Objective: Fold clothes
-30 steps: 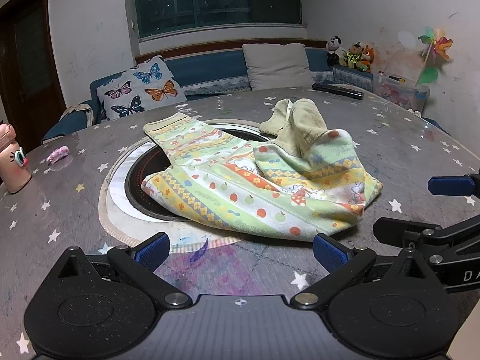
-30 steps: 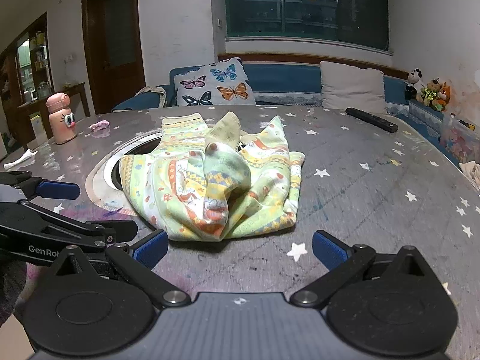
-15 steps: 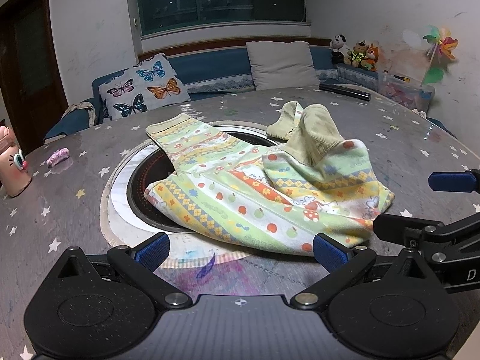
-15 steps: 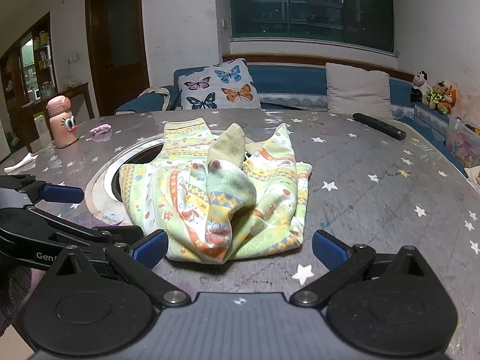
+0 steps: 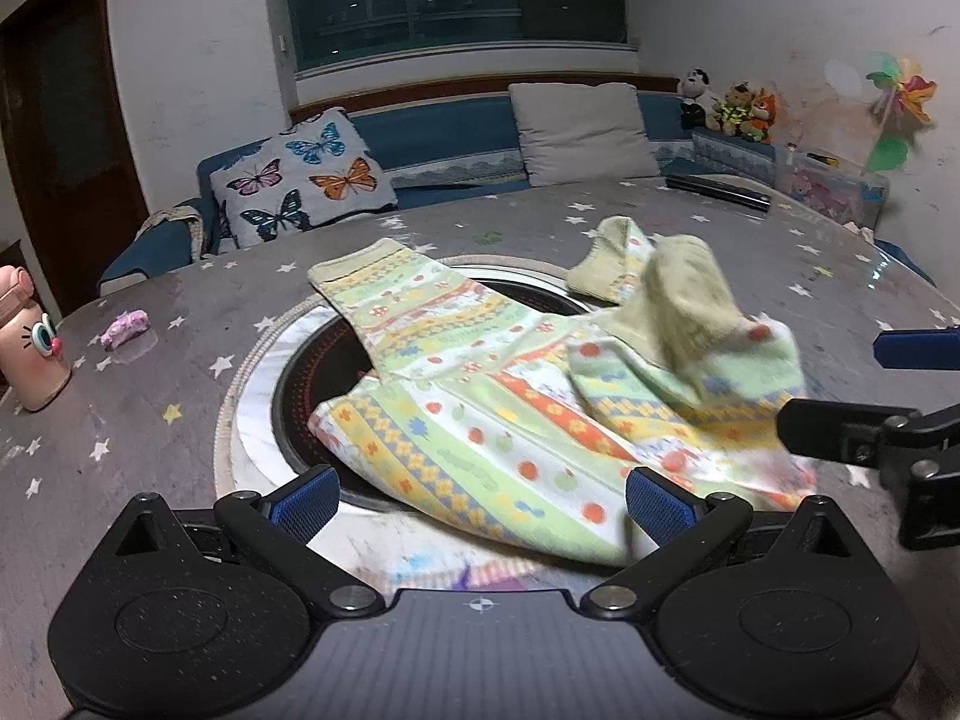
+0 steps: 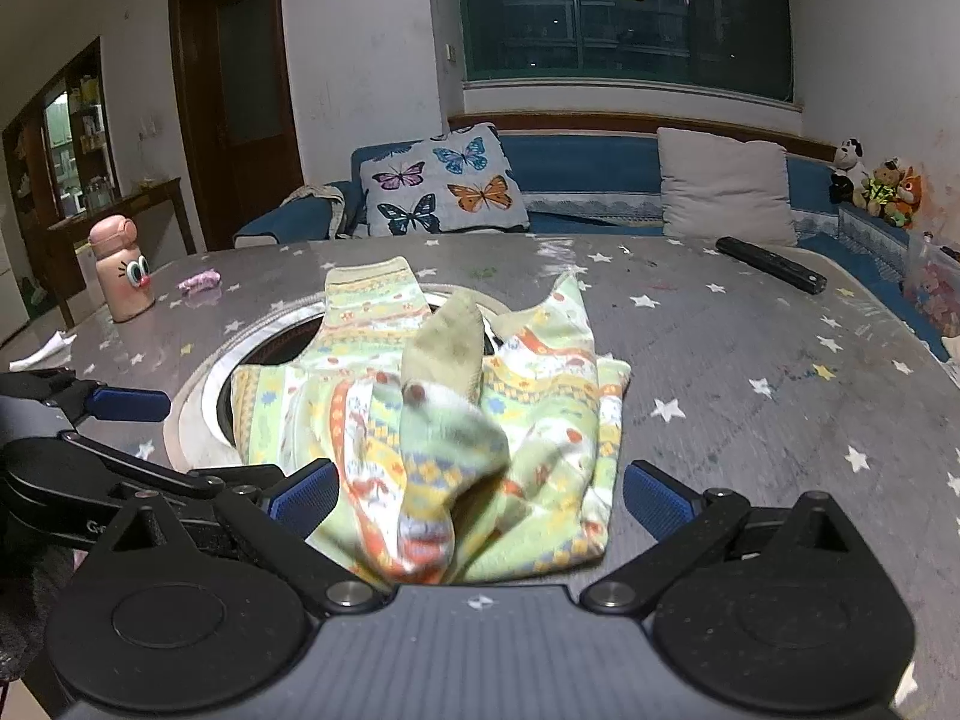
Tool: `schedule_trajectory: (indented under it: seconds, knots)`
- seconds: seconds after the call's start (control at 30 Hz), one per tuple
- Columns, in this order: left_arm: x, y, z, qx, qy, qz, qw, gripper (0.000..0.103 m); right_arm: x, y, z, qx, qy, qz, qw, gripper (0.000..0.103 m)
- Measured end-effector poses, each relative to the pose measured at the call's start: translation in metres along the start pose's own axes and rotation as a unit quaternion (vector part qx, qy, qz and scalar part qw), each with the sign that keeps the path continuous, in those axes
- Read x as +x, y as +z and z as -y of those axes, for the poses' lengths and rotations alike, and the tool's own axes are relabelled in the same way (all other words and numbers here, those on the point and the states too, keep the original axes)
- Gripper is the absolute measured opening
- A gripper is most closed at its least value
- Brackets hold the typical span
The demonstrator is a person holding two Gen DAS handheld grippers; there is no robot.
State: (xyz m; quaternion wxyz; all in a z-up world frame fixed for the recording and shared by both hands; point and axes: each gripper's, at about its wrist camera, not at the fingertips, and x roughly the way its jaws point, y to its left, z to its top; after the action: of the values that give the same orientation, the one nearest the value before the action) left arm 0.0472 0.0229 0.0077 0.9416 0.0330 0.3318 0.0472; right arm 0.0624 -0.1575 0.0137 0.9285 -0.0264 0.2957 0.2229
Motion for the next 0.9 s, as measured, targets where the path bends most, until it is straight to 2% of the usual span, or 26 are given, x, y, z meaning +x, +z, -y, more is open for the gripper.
schedule_trajectory:
  seconds: [0.13,0.17,0.4,0.5,0.57,0.6,0.67,0.77,0.9]
  knots:
    - [0.007,0.009,-0.012,-0.009,0.009,0.001,0.9999,0.103,0.010,0.010,-0.002,-0.009,0.010,0.001,1.000,0.096]
    - [0.008,0.012,-0.015,-0.012,0.013,0.001,0.9999,0.103,0.013,0.013,-0.003,-0.012,0.013,0.000,1.000,0.091]
    - [0.016,0.031,-0.034,-0.024,0.034,0.012,0.9990,0.103,0.046,0.024,-0.013,-0.041,0.023,-0.014,0.999,0.078]
    - [0.019,0.039,-0.039,-0.027,0.033,0.016,0.9990,0.103,0.058,0.026,-0.016,-0.054,0.029,-0.020,0.998,0.066]
    - [0.019,0.044,-0.042,-0.028,0.031,0.019,0.9989,0.103,0.060,0.025,-0.019,-0.065,0.037,-0.021,0.997,0.045]
    - [0.018,0.046,-0.044,-0.029,0.030,0.021,0.9989,0.103,0.060,0.025,-0.021,-0.070,0.042,-0.021,0.996,0.041]
    - [0.017,0.052,-0.047,-0.032,0.026,0.026,0.9988,0.103,0.055,0.023,-0.025,-0.080,0.055,-0.017,0.995,0.019]
    - [0.015,0.060,-0.051,-0.036,0.018,0.032,0.9987,0.103,0.045,0.021,-0.031,-0.093,0.081,-0.011,0.992,0.013]
    - [0.014,0.071,-0.052,-0.032,0.006,0.039,0.9987,0.102,0.022,0.017,-0.044,-0.118,0.134,0.002,0.984,0.010]
